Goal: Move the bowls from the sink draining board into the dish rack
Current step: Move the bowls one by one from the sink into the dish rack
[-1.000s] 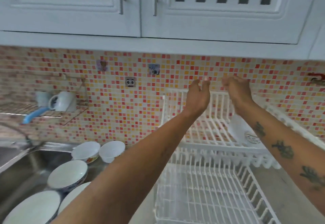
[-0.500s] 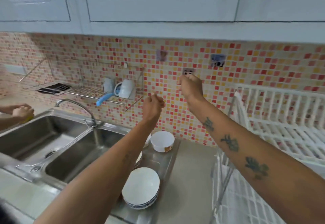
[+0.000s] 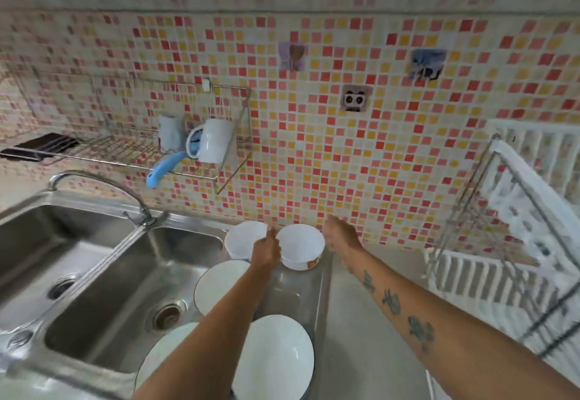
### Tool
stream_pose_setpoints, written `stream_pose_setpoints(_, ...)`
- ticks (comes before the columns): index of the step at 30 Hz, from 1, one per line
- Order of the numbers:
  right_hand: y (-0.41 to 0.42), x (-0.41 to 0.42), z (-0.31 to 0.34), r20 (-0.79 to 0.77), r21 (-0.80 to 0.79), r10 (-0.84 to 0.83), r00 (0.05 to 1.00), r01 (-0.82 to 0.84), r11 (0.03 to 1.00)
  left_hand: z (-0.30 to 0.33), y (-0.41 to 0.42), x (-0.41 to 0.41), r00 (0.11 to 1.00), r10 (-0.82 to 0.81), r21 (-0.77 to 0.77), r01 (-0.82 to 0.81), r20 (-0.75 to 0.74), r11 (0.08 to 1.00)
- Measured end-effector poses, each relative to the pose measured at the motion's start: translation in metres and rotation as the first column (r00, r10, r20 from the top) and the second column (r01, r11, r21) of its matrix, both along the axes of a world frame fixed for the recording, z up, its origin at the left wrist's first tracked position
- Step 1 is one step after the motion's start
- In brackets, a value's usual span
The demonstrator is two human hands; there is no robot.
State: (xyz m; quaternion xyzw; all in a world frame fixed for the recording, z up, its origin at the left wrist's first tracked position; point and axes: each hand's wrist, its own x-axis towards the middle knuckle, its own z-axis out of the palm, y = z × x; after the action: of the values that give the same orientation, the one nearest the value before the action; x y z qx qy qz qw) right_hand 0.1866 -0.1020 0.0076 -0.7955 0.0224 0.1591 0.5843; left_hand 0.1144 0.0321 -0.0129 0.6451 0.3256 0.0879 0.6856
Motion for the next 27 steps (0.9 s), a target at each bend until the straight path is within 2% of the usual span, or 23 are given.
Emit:
stream_pose_setpoints(2,0.000,0.011,-0.020,-0.060,0.044,0.021,0.998,-0.018,0.999,-0.019,0.000,0.011,0.997,-0.018,0.060,0.023,-0.073,0.998)
stream_pose_setpoints(3,-0.001,0.015,-0.028,-0.075,0.066,0.026,0.997,-0.021,0.998,-0.025,-0.001,0.015,0.997,0.003,0.042,0.000,-0.080,0.999)
stream_pose_setpoints(7,-0.002,0.025,-0.051,-0.094,0.086,0.040,0.995,-0.032,0.996,-0.043,-0.008,0.033,0.995,0.095,-0.152,-0.090,0.025,0.984)
stream_pose_setpoints(9,-0.002,0.027,-0.063,-0.107,0.133,0.048,0.993,-0.034,0.991,-0.047,-0.010,0.037,0.970,0.224,-0.289,-0.191,0.088,0.938)
stream_pose_setpoints(11,0.001,0.027,-0.079,-0.137,0.188,0.048,0.989,-0.021,0.982,-0.056,-0.008,0.043,0.964,0.251,-0.367,-0.203,0.087,0.908)
stream_pose_setpoints(14,0.007,0.035,-0.107,-0.158,0.212,0.066,0.985,-0.032,0.977,-0.082,-0.003,0.059,0.996,0.088,-0.242,-0.080,0.021,0.967)
stream_pose_setpoints(17,0.013,0.052,-0.117,-0.139,0.216,0.067,0.988,-0.035,0.976,-0.094,0.000,0.067,0.998,0.070,-0.176,-0.069,-0.002,0.982)
stream_pose_setpoints(24,0.034,0.079,-0.141,-0.124,0.229,0.041,0.991,-0.011,0.973,-0.108,0.000,0.086,0.991,0.132,-0.201,-0.128,0.010,0.971)
stream_pose_setpoints(27,0.038,0.082,-0.146,-0.130,0.217,0.010,0.992,0.019,0.976,-0.106,-0.002,0.085,0.984,0.165,-0.300,-0.140,0.061,0.944)
